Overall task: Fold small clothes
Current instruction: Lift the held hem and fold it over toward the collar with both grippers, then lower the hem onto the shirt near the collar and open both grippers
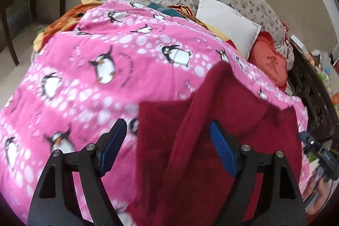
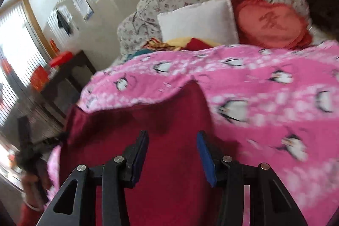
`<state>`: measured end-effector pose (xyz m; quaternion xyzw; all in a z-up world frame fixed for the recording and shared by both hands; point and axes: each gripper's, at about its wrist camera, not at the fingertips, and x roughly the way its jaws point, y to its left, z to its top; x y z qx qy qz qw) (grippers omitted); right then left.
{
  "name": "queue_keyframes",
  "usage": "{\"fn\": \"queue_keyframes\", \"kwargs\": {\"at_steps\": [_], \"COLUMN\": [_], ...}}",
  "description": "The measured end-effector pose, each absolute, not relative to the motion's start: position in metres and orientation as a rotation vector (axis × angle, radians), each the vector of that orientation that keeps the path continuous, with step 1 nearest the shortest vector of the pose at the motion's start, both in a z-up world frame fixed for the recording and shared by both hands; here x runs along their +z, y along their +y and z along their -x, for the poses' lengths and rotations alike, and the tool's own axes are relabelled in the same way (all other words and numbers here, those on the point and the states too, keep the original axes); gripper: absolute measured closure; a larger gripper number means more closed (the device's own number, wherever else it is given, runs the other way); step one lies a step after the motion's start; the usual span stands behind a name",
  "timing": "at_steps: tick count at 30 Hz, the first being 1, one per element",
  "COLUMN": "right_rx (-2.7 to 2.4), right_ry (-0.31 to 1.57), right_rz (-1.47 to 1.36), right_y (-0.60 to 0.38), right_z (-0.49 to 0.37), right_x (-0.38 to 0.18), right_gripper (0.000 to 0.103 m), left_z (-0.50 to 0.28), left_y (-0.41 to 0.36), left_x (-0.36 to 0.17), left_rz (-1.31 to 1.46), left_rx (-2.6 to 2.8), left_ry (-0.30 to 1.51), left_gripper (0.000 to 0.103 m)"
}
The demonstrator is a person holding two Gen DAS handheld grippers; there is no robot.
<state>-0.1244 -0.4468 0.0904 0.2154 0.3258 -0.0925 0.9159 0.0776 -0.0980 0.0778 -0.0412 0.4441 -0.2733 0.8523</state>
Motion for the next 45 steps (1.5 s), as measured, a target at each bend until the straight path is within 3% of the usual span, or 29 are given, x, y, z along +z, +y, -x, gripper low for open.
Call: {"fn": "queue_keyframes", "kwargs": {"at_steps": [6,11,14,17,29,38,45], "right_rx": [-0.178,-0.205,-0.207,-0.173,-0.26,-0.23,-0.265], "right_ry": [0.677,0.761,0.751,0.702,0.868,0.785,0.778], "right_rz": [-0.307,-0.284,-0.318,-0.282,-0.313,-0.296,-0.301], "right_y": [-0.416,-0.421,-0.42,-0.409,-0.429,-0.412,-0.417], "right_z": [0.145,0.118,0.119,0.118,0.015,0.071,0.102], "right_x": [0.092,0.062,0.075,0.094,0.048,0.082,0.069], "right_gripper": [0.057,0.057,0.058,0.058,0.057,0.057,0.057], "left_z": [-0.048,-0.076,-0.084,-0.08,-0.121,-0.104,-0.09], "left_y": [-0.104,-0.117,-0.115,-0.115,-0.135,-0.13,-0.123], "left_x": [0.074,0.052,0.053,0.071,0.057,0.066,0.068], "left_rz": [-0.005,-0.003,0.037,0.03,0.035,0.005,-0.01], "left_rx": [-0.569,-0.506,-0.507,-0.498,-0.448,-0.438,-0.422], "left_ry": [0.886,0.941,0.984,0.908,0.938,0.904,0.897], "left_gripper": [0.022,0.022,0.022,0.022,0.021,0.021,0.021]}}
